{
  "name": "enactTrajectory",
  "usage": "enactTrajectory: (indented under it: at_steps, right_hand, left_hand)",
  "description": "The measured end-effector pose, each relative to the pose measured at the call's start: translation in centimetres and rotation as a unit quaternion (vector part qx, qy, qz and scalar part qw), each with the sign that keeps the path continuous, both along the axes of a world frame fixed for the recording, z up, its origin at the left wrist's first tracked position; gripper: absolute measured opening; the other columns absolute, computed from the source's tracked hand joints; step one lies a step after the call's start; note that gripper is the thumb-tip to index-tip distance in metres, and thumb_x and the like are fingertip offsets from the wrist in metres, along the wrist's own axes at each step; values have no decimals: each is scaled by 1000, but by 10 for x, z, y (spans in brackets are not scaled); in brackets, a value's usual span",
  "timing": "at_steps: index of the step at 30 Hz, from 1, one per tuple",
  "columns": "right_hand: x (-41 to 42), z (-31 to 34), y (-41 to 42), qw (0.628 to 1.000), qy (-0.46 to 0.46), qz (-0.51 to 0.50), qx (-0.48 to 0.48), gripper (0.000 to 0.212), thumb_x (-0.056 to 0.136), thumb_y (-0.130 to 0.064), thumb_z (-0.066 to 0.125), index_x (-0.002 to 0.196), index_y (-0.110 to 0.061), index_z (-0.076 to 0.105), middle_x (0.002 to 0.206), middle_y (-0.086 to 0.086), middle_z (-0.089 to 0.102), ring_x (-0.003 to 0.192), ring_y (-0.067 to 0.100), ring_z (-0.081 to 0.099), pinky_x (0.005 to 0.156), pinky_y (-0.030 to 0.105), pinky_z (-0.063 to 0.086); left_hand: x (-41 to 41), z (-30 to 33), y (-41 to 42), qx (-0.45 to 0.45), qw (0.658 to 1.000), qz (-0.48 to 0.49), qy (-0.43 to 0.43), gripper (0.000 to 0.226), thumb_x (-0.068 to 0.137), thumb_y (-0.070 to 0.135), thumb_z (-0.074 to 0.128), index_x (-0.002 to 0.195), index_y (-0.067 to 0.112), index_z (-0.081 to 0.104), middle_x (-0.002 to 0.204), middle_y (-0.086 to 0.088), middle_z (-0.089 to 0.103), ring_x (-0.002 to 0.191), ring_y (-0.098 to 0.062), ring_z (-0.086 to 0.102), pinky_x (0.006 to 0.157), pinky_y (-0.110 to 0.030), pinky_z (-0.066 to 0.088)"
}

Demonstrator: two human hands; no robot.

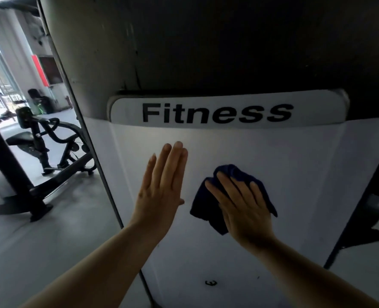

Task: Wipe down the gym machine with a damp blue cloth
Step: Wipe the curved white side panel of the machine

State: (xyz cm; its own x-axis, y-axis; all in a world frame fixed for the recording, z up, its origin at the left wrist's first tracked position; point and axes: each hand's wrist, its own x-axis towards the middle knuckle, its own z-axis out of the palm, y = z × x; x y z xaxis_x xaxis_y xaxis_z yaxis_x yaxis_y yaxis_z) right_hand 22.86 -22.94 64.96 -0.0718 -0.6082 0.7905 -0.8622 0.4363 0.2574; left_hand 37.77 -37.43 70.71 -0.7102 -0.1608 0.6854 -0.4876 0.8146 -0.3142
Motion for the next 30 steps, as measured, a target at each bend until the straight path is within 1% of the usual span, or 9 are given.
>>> enactTrajectory:
  at_steps: [4, 7, 10, 13, 16, 19, 23, 27, 30]
  right_hand:
    - [-13, 17, 5, 998, 19, 12, -65, 51, 98, -27, 45, 148, -24, 38, 155, 1, 30, 141, 22, 29, 122, 36, 5]
    - [-13, 31, -4, 989, -17, 14, -148, 46, 103, -29, 41, 149, -24, 37, 156, 3, 29, 144, 23, 27, 121, 40, 11]
    - [-14, -11, 6, 990, -55, -21, -129, 51, 101, -30, 42, 151, -27, 29, 160, -1, 21, 144, 22, 23, 122, 39, 6]
    - [-19, -35, 21, 993, -52, -50, -99, 51, 101, -32, 41, 150, -32, 28, 160, -5, 19, 139, 23, 31, 122, 39, 5]
    - [-19, 2, 13, 986, -52, -47, -151, 50, 101, -30, 43, 149, -29, 32, 157, 1, 27, 143, 26, 27, 122, 42, 9]
    - [-9, 24, -4, 971, -89, -53, -213, 48, 104, -30, 39, 150, -23, 33, 159, 7, 25, 149, 25, 17, 121, 47, 12]
    - [-10, -9, 11, 985, -69, -57, -148, 58, 98, -26, 49, 152, -27, 27, 161, 0, 17, 148, 22, 18, 122, 44, 9]
    - [-11, 37, 2, 984, -47, -46, -167, 52, 100, -27, 47, 151, -23, 33, 159, 3, 25, 148, 23, 20, 121, 44, 11]
    - [-12, 52, -2, 988, -23, -38, -147, 50, 102, -28, 40, 151, -21, 32, 158, 3, 26, 148, 23, 21, 122, 42, 9]
  left_hand:
    - [-4, 11, 11, -46, 999, -16, -24, 136, 52, 34, 94, 154, 2, 9, 162, -15, 3, 150, -32, 8, 123, -45, 5]
    - [-8, 20, 11, -70, 996, -21, -47, 138, 54, 34, 93, 155, 2, 5, 162, -15, -1, 150, -32, 4, 123, -46, 3]
    - [-11, 24, 6, -106, 991, -23, -79, 142, 51, 38, 94, 155, 0, 4, 163, -17, -2, 151, -32, 3, 123, -47, 2]
    - [-11, 27, -1, -139, 985, -21, -100, 152, 43, 41, 96, 154, -2, 1, 163, -19, -4, 151, -34, 3, 122, -48, 2]
    - [-14, 27, -4, -170, 980, -2, -108, 151, 46, 42, 94, 154, -3, -2, 162, -20, -8, 150, -35, 1, 122, -50, 6]
    - [-18, 21, -3, -199, 977, 8, -79, 133, 62, 34, 88, 153, -5, -1, 162, -23, -7, 149, -38, 1, 121, -50, 11]
    - [-17, 21, -7, -199, 977, -3, -82, 141, 53, 36, 92, 154, -4, 2, 162, -21, -2, 150, -36, 3, 121, -51, 8]
    - [-18, 24, -7, -188, 979, -15, -72, 138, 54, 36, 91, 154, -3, 6, 162, -20, 2, 149, -33, 9, 122, -51, 10]
    - [-11, 32, -8, -188, 977, -8, -104, 149, 45, 53, 91, 155, -1, 6, 163, -19, 1, 150, -32, 8, 122, -50, 4]
